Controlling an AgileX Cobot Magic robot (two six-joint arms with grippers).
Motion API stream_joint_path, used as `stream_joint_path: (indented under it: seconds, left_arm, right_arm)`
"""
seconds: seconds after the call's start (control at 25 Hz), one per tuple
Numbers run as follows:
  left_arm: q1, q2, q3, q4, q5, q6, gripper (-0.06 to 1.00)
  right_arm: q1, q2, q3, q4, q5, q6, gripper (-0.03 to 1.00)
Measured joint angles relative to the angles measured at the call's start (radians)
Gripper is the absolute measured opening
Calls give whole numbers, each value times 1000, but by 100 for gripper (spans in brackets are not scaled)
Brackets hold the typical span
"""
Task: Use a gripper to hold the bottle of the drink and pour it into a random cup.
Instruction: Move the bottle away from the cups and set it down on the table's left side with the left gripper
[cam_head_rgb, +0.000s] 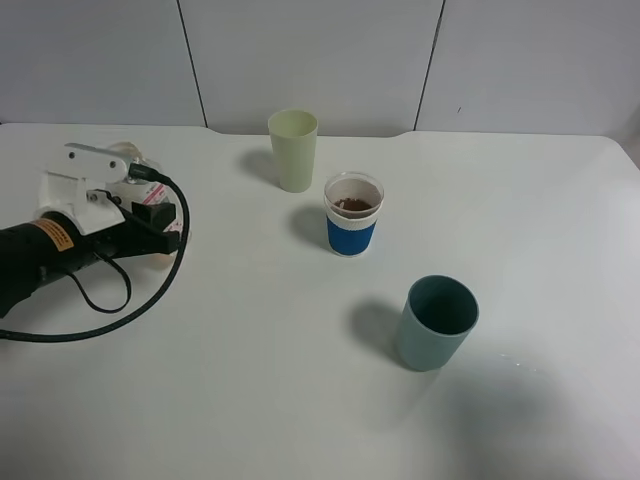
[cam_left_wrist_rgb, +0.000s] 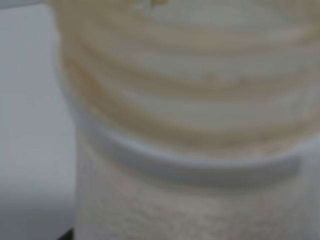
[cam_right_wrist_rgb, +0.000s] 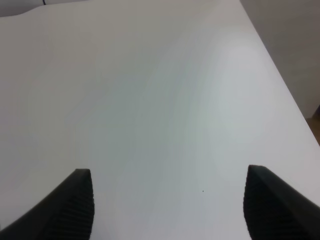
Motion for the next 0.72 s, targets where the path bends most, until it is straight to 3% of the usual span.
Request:
stream_joint_path:
  seconds: [0.28,0.72]
  left_arm:
    - [0,43,1,12,-29,63,36]
    - [0,72,1,19,-53,74,36]
  right_arm:
    - [0,0,0,0,0,0,63]
    - [0,0,0,0,0,0,63]
